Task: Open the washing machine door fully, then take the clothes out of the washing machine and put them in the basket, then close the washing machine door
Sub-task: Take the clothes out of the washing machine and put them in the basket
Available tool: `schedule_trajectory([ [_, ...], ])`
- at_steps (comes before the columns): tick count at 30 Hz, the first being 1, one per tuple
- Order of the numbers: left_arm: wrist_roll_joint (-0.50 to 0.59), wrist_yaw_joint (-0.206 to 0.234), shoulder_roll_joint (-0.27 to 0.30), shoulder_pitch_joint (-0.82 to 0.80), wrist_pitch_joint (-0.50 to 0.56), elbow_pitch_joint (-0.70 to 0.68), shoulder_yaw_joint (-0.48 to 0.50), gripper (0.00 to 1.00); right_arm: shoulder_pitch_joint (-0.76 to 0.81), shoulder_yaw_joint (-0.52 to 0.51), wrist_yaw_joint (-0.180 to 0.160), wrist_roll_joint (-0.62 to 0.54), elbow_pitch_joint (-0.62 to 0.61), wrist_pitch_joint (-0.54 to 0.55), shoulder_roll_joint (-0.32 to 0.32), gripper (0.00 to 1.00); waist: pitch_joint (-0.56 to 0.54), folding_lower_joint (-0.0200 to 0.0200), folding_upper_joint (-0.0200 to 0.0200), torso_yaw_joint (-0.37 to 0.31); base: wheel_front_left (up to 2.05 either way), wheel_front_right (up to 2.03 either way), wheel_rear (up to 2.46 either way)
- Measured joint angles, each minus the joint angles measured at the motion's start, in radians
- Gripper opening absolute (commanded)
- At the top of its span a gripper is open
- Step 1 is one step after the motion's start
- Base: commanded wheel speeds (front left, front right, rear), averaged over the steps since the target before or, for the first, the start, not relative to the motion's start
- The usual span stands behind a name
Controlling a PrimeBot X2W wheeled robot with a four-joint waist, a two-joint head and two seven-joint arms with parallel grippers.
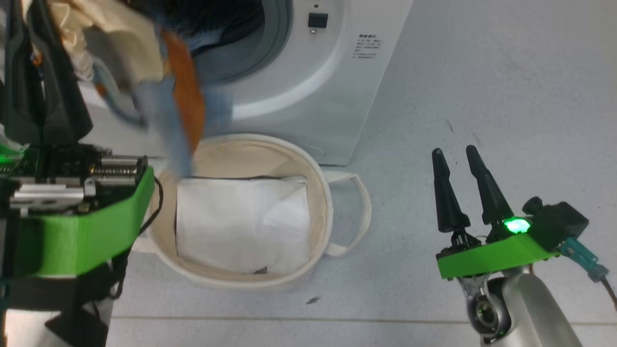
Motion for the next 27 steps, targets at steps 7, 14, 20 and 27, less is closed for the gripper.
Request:
schedule_trajectory([
  [7,0.020,-0.019,-0.009,0.050,-0.001,-0.094,0.010,0.00,0.030,0.015,0.000,0.000,0.007,0.000,0.000,1.00,-0.039,0.0000,0.0000,-0.005,0.00,0.00,0.00],
  [14,0.034,-0.035,-0.023,0.051,-0.001,-0.189,0.006,0.00,0.036,0.015,0.000,0.000,0.007,0.000,0.000,1.00,-0.049,0.0000,0.0000,-0.003,0.00,0.00,0.00],
  [20,0.082,-0.034,-0.024,0.045,-0.001,-0.310,-0.029,0.00,0.036,0.016,0.000,-0.001,0.013,0.000,0.000,1.00,-0.051,0.0000,0.0000,0.003,0.00,0.00,0.00],
  [27,0.065,-0.021,-0.020,0.049,-0.001,-0.234,-0.060,0.00,0.036,0.021,0.000,-0.001,0.019,0.000,0.000,1.00,-0.049,0.0000,0.0000,0.003,0.00,0.00,0.00],
])
